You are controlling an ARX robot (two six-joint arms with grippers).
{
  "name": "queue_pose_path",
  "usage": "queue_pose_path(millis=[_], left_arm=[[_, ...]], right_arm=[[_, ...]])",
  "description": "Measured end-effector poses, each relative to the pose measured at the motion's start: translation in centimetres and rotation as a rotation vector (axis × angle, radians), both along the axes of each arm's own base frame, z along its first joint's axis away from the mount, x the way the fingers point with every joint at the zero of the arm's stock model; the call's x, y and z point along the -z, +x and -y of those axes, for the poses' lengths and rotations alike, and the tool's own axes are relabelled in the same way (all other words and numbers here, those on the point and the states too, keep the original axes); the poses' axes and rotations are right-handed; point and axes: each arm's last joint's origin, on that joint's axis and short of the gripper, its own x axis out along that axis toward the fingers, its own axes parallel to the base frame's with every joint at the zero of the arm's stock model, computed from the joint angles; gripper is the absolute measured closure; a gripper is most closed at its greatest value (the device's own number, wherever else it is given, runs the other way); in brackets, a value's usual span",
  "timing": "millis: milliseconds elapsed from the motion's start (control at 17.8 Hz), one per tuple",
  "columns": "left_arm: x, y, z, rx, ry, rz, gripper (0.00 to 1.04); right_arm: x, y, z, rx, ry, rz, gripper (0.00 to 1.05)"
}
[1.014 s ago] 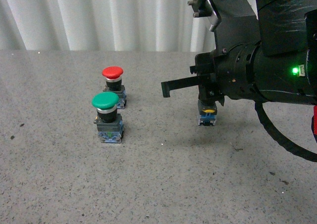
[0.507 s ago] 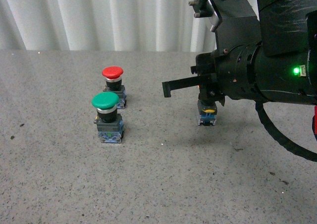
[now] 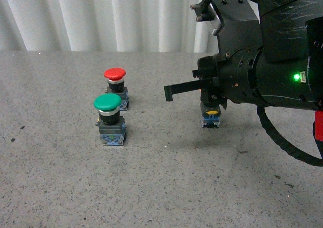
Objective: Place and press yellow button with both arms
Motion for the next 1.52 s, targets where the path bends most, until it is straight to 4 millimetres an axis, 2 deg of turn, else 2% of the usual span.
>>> queue_pose_path(millis=[620, 958, 1127, 1296, 1408, 1521], left_arm=[[0.0, 0.0, 0.0, 0.0, 0.0, 0.0, 0.07], [0.0, 0.0, 0.0, 0.0, 0.0, 0.0, 0.07], [0.0, 0.0, 0.0, 0.0, 0.0, 0.0, 0.07], [0.0, 0.0, 0.0, 0.0, 0.0, 0.0, 0.07], [0.0, 0.0, 0.0, 0.0, 0.0, 0.0, 0.07], [0.0, 0.0, 0.0, 0.0, 0.0, 0.0, 0.07]], right_arm=[[0.1, 0.4, 0.4, 0.017, -0.01, -0.002, 1.03], [-1.2, 0.0, 0.8, 0.01, 0.001, 0.005, 1.03], [-2.7, -0.7, 0.7, -0.014, 0.025, 0.035, 1.03], [-5.3, -1.8, 0.5, -0.057, 0.111, 0.084, 1.03], [-6.7, -3.0, 0.6, -0.088, 0.186, 0.119, 1.03], [-8.5, -5.1, 1.4, -0.099, 0.253, 0.161, 1.03]])
